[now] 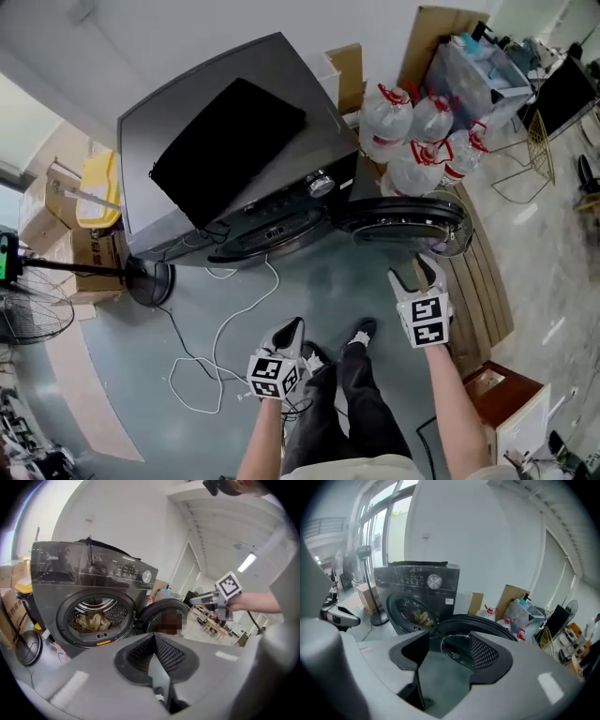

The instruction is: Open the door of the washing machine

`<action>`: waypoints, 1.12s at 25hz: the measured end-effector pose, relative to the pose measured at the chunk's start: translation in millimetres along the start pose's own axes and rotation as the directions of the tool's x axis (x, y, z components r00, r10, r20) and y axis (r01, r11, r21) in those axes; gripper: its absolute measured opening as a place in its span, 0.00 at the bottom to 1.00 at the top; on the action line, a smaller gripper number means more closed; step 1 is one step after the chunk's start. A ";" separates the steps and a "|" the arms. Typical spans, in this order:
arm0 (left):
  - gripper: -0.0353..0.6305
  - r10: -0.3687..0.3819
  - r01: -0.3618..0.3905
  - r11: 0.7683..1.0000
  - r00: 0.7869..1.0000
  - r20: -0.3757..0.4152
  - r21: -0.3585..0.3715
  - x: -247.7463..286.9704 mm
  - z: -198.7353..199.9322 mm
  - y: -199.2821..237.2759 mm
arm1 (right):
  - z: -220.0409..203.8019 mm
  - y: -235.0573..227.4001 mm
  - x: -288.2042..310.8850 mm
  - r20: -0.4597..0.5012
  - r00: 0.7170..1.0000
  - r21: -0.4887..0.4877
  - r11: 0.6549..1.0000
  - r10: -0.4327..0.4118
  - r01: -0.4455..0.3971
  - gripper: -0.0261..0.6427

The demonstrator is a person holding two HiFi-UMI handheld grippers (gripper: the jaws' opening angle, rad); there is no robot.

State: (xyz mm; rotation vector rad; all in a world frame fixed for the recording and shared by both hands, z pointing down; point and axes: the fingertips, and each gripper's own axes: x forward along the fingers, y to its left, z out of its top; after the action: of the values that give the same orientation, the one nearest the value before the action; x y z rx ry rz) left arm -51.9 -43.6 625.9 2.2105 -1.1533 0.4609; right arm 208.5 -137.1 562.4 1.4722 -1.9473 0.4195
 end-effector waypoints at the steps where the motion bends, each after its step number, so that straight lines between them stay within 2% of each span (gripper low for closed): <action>1: 0.14 0.023 -0.022 1.000 1.000 0.012 -0.017 -9.6 5.9 4.6 | 4.7 12.3 -10.2 0.016 1.000 0.040 0.999 0.015 -0.016 0.44; 5: 0.14 0.071 -0.069 0.997 0.997 0.042 -0.044 -55.0 21.1 13.2 | 21.7 65.4 -51.1 0.094 0.993 0.176 0.980 0.077 -0.093 0.44; 9: 0.14 0.096 -0.093 0.994 0.993 0.065 -0.050 -97.2 34.9 15.2 | 25.9 109.8 -80.8 0.121 0.985 0.201 0.969 0.121 -0.144 0.44; 14: 0.14 0.185 -0.179 0.981 0.980 0.078 -0.076 -147.0 52.3 25.0 | 31.3 165.6 -111.2 0.130 0.974 0.206 0.956 0.183 -0.207 0.44; 19: 0.14 0.176 -0.172 0.984 0.980 0.093 -0.040 -181.4 59.1 17.5 | 20.8 211.8 -131.8 0.146 0.967 0.236 0.942 0.207 -0.237 0.44; 25: 0.14 0.162 -0.164 0.986 0.982 0.096 0.015 -199.7 60.9 16.8 | 20.3 242.7 -137.5 0.161 0.953 0.234 0.929 0.255 -0.288 0.44; 28: 0.14 0.166 -0.169 0.986 0.980 0.105 0.014 -205.6 60.9 22.0 | 22.3 252.3 -140.8 0.168 0.948 0.204 0.931 0.272 -0.303 0.39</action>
State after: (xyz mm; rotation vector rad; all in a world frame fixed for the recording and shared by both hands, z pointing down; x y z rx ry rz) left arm -184.0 34.4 474.5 2.1880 -1.4032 0.4341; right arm -13.4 32.4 484.8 1.3835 -2.3012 0.7100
